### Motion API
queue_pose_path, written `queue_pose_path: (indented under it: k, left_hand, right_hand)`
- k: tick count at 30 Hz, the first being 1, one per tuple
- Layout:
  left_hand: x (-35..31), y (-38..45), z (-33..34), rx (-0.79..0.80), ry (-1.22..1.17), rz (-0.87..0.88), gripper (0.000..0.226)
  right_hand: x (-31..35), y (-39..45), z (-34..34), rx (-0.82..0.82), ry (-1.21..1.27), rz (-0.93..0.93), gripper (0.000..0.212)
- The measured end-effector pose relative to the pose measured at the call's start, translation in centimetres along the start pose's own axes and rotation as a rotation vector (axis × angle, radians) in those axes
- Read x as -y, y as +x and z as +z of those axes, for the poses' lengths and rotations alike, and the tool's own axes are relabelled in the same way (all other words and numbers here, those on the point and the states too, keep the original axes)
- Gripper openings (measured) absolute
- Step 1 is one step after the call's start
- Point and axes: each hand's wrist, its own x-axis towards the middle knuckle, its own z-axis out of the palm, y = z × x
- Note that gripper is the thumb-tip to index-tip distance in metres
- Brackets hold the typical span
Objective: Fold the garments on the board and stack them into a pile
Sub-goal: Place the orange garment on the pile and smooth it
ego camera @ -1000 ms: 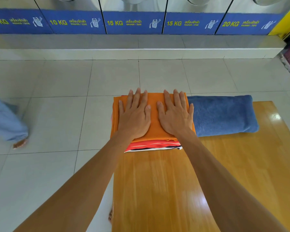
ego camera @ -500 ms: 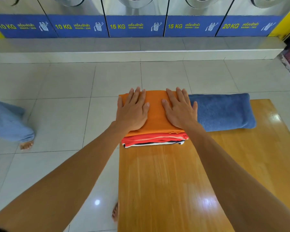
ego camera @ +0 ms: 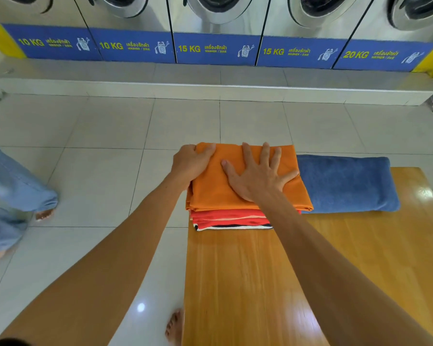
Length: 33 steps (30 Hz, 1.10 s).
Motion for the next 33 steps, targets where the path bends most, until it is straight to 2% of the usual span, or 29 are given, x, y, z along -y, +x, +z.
queue_pose_path:
  k: [3, 6, 10, 15, 16, 20, 23, 25, 27, 30, 33]
  left_hand:
    - [0.8, 0.5, 0.1, -0.158, 0.012, 0.078, 0.038]
    - [1.4, 1.2, 0.1, -0.238, 0.004, 0.096, 0.030]
    - [1.4, 1.2, 0.2, -0.262, -0.037, 0.072, 0.032]
    - [1.2, -1.4, -2.3, -0.395, 0.136, 0.153, 0.042]
    - [1.2, -2.0, -3.0, -0.336, 0.148, 0.141, 0.045]
    - [0.4, -5.2, -4.3, 0.146, 0.148, -0.078, 0.056]
    - [1.0, -7.2, -4.7, 0.318, 0.187, -0.084, 0.047]
    - [1.9, -8.2, -4.8, 0.320, 0.148, -0.029, 0.032]
    - [2.8, -9.2, -4.8, 0.282, 0.030, -0.032, 0.024]
    - [3.9, -10.1, -5.1, 0.242, -0.069, -0.060, 0.028]
    - [4.9, -11.0, -5.5, 0.216, -0.111, -0.095, 0.025]
  right_hand:
    - [-0.3, -0.1, 0.3, -0.009, 0.012, 0.006, 0.095]
    - [-0.4, -0.3, 0.8, -0.044, 0.025, 0.012, 0.102]
    - [-0.5, -0.3, 1.1, -0.066, 0.037, 0.013, 0.105]
    - [-0.7, -0.3, 1.3, -0.071, 0.040, 0.001, 0.104]
    - [-0.8, -0.3, 1.2, -0.076, 0.041, -0.005, 0.103]
    - [-0.8, -0.5, 0.9, -0.087, 0.061, -0.030, 0.094]
    - [-0.3, -1.3, 0.5, -0.231, 0.074, -0.181, 0.070]
    - [1.0, -1.8, 0.2, -0.267, 0.084, -0.350, 0.056]
    - [2.8, -2.1, 0.5, -0.206, 0.079, -0.476, 0.052]
    - [4.5, -1.5, 1.4, -0.098, -0.041, -0.507, 0.059]
    - [4.6, -0.9, 1.9, -0.063, -0.085, -0.479, 0.068]
